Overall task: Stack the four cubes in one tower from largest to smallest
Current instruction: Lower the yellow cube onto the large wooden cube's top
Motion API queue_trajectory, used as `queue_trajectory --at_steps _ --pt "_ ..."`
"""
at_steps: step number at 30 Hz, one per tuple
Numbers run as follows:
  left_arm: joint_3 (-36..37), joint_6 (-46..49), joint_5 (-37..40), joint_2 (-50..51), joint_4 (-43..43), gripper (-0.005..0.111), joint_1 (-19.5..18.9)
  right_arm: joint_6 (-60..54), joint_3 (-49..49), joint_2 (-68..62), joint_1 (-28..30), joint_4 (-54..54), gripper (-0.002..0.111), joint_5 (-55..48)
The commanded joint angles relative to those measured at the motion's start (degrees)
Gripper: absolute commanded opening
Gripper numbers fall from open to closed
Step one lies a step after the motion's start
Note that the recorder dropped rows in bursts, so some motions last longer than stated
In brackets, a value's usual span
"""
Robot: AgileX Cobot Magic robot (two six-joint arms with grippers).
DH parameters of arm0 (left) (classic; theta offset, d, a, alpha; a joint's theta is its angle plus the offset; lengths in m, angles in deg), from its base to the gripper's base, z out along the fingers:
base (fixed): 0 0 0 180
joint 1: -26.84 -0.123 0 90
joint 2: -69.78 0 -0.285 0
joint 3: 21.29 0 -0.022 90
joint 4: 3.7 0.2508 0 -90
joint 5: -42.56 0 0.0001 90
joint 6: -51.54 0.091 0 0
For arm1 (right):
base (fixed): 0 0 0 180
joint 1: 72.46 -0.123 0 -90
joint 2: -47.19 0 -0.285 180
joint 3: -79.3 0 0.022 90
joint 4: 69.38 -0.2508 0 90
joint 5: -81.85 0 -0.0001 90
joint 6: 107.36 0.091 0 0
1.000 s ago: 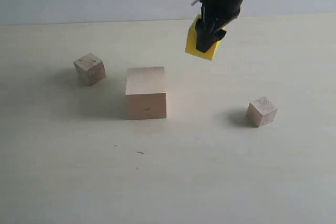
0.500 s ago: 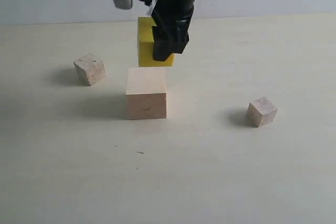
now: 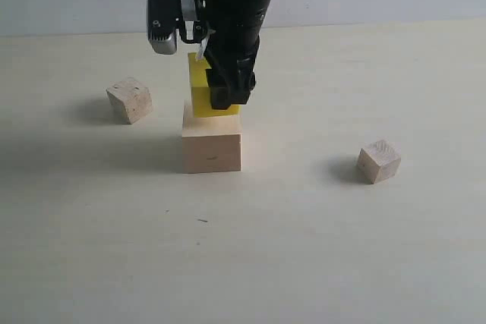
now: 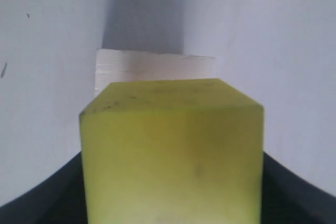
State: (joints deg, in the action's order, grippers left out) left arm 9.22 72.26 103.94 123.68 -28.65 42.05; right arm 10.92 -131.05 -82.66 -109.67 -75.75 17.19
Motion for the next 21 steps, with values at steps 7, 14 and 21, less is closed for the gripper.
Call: queue_trajectory --at_steps 7,14,21 --pt "0.0 0.2 -0.2 0.0 0.0 0.000 0.2 5.8 -0.3 -1.6 -0.1 1.4 0.000 1.6" --pt "0.0 0.2 -0.2 0.0 0.0 0.000 0.2 6.8 -0.3 -1.8 -0.1 1.1 0.000 1.4" --pt "0.0 0.2 -0.2 0.0 0.1 0.000 0.2 6.7 -0.3 -1.8 -0.1 -0.4 0.000 -0.7"
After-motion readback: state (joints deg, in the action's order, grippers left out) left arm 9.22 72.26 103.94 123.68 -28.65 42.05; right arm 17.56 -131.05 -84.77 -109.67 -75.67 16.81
